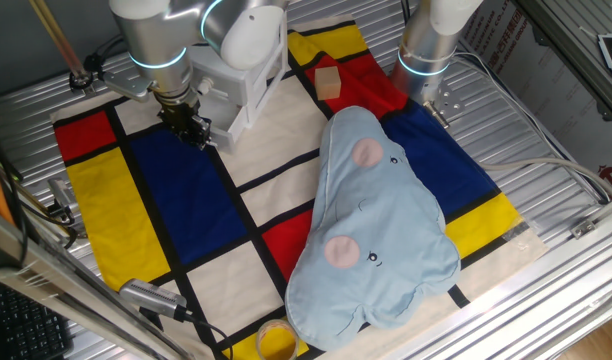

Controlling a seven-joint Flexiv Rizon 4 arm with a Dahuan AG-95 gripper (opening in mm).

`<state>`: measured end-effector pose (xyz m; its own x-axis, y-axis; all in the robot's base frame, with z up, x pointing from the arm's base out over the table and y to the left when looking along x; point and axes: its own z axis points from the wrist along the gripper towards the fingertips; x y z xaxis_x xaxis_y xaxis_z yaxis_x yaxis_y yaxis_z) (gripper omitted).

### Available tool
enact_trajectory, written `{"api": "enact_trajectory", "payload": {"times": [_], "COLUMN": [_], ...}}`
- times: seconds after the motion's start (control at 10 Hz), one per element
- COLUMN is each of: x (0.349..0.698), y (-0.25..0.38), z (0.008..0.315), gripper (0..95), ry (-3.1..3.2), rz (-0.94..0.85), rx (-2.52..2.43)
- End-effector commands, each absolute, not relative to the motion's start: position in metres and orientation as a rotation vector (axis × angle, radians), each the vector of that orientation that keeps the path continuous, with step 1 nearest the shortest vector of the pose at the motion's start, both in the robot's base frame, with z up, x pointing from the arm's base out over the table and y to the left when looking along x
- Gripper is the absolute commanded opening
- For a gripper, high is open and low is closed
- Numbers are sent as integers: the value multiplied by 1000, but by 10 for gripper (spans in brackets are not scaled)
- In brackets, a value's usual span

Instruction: Grasp the handle and close the drawer

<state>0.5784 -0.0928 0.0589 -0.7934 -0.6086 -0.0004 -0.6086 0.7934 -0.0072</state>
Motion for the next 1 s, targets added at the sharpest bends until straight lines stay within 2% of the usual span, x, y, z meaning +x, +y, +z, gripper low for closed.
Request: {"api": "enact_trajectory", "payload": {"times": [0.1, 0.4, 0.5, 1.0], "x": [579, 579, 579, 579], "y": [-92, -92, -92, -92], "z": [58, 58, 58, 58], "gripper": [190, 190, 0, 0], "ry": [2969, 2969, 2969, 2966], "rz": [-14, -17, -23, -23], "rx": [-1003, -995, -991, -983]}}
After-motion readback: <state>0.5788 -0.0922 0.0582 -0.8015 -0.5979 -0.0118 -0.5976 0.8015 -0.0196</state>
